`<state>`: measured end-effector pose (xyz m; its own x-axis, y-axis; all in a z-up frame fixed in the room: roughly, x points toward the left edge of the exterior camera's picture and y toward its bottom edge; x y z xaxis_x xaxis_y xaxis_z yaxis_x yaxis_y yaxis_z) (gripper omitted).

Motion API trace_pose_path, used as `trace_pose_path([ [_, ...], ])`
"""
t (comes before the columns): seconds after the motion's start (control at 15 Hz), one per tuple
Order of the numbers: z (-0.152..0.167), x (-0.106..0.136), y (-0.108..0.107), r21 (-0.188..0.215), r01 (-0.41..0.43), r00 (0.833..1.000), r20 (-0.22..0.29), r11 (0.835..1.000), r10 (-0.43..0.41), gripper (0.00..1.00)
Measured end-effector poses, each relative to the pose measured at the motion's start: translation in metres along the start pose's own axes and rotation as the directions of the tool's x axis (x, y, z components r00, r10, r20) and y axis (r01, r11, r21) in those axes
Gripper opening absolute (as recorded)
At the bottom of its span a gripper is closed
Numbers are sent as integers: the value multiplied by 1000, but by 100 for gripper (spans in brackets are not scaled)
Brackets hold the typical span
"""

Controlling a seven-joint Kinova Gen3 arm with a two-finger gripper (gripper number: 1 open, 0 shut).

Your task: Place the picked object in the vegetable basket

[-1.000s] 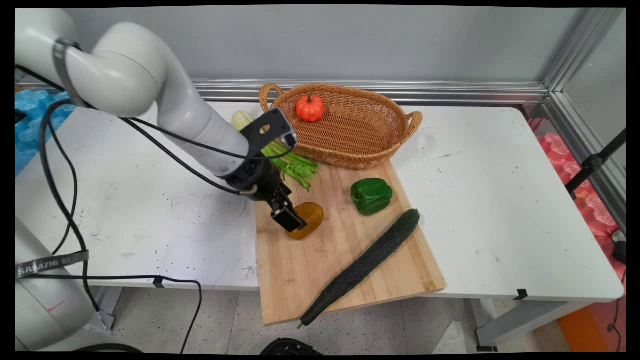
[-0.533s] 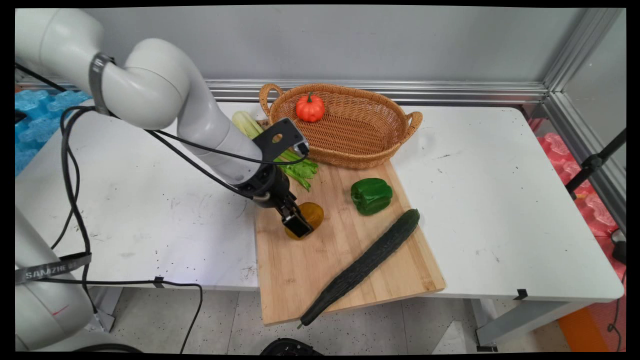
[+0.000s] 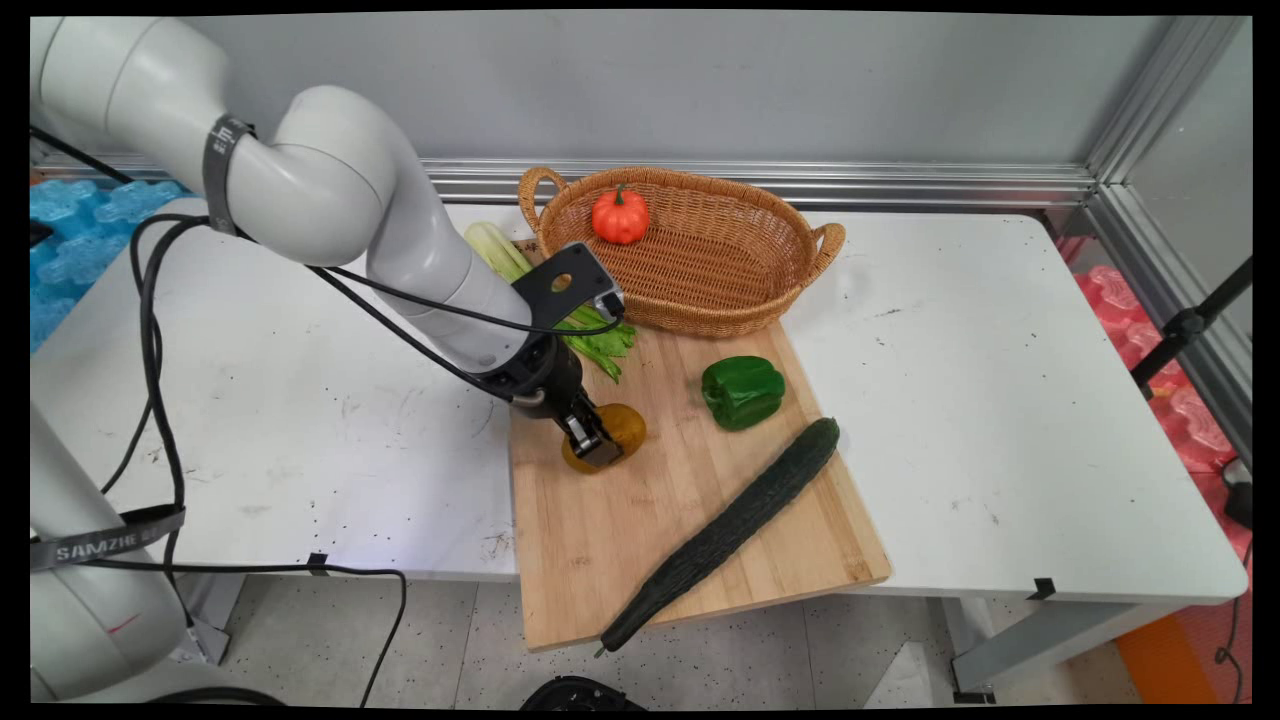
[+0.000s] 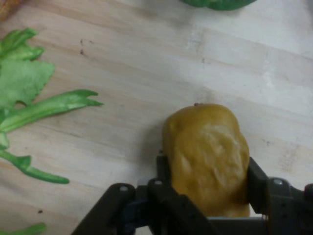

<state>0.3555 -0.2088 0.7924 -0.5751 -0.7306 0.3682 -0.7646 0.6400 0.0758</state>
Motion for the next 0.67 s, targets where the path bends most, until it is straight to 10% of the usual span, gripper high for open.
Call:
trace_pose_path([
  [0.67,-46,7,-3,4,-131,991,-22,991,131,0],
])
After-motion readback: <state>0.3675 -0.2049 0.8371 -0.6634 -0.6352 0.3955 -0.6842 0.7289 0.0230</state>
